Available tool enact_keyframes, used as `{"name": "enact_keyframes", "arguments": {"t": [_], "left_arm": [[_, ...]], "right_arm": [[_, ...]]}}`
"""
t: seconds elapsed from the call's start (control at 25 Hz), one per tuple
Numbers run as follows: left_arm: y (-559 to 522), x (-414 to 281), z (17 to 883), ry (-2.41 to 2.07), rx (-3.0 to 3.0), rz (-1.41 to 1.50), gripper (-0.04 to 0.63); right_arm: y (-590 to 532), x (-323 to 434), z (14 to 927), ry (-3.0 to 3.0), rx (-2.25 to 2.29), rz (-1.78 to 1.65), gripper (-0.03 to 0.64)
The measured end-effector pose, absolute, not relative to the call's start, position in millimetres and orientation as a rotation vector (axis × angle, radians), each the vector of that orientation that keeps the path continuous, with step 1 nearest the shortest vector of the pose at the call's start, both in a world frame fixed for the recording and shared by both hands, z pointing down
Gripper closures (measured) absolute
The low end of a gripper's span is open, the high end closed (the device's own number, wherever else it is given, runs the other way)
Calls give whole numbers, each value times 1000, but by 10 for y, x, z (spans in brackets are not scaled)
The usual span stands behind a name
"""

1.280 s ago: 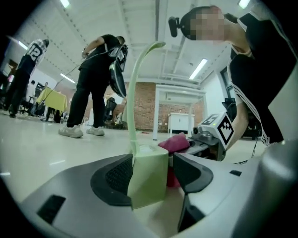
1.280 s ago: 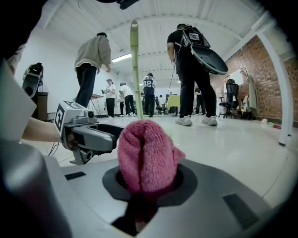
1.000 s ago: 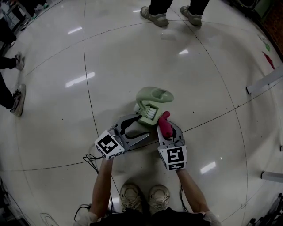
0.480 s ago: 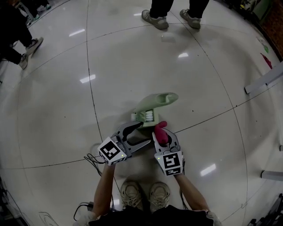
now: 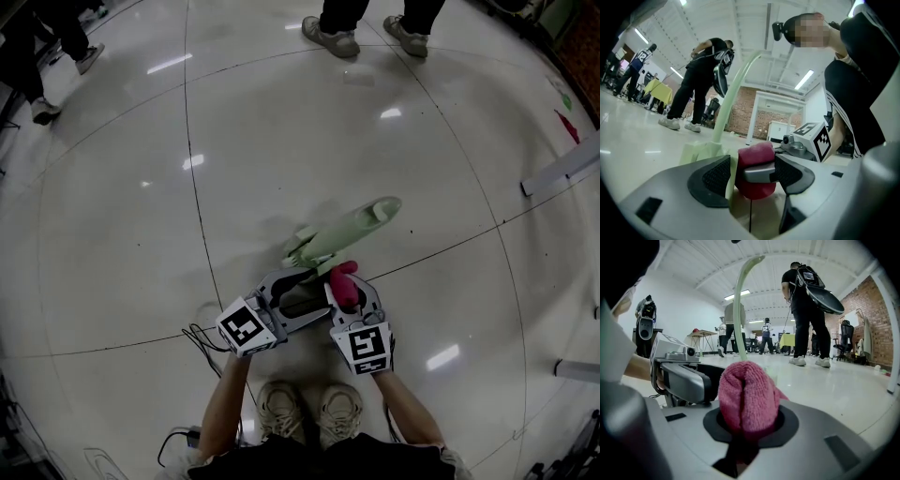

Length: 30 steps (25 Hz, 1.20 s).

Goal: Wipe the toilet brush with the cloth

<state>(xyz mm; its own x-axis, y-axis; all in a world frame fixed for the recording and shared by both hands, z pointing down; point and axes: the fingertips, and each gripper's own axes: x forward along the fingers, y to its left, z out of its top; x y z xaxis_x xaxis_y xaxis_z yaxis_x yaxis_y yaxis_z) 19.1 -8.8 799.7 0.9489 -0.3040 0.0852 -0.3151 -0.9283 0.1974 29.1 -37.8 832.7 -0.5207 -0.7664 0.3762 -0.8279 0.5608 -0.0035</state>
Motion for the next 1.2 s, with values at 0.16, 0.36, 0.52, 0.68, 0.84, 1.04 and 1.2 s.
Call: {"name": "enact_keyframes", "arguments": {"t": [0.16, 0.36, 0.52, 0.68, 0.84, 1.04, 1.2], "left_arm": [[-57, 195, 8043, -442, 2882, 83, 319], [-174, -17, 7972, -602, 2878, 53, 319], [-364, -312, 8102, -695, 2843, 81, 315], [-499, -363, 8320, -628, 2814, 153, 215], [-546, -288, 8393, -545, 2841, 248, 190], [-601, -304, 8398, -531, 2817, 245, 189], [-694, -386, 8391, -619, 2818, 241, 189]], "right_arm": [[-355, 255, 8348, -2486, 1263, 252, 548], [-346, 227, 8347, -2493, 1254, 242, 548], [-352, 236, 8345, -2496, 1249, 236, 548], [-366, 243, 8363, -2495, 1252, 235, 548], [-386, 240, 8360, -2490, 1251, 229, 548], [-428, 230, 8335, -2497, 1242, 208, 548], [-469, 226, 8307, -2495, 1249, 199, 548]]}}
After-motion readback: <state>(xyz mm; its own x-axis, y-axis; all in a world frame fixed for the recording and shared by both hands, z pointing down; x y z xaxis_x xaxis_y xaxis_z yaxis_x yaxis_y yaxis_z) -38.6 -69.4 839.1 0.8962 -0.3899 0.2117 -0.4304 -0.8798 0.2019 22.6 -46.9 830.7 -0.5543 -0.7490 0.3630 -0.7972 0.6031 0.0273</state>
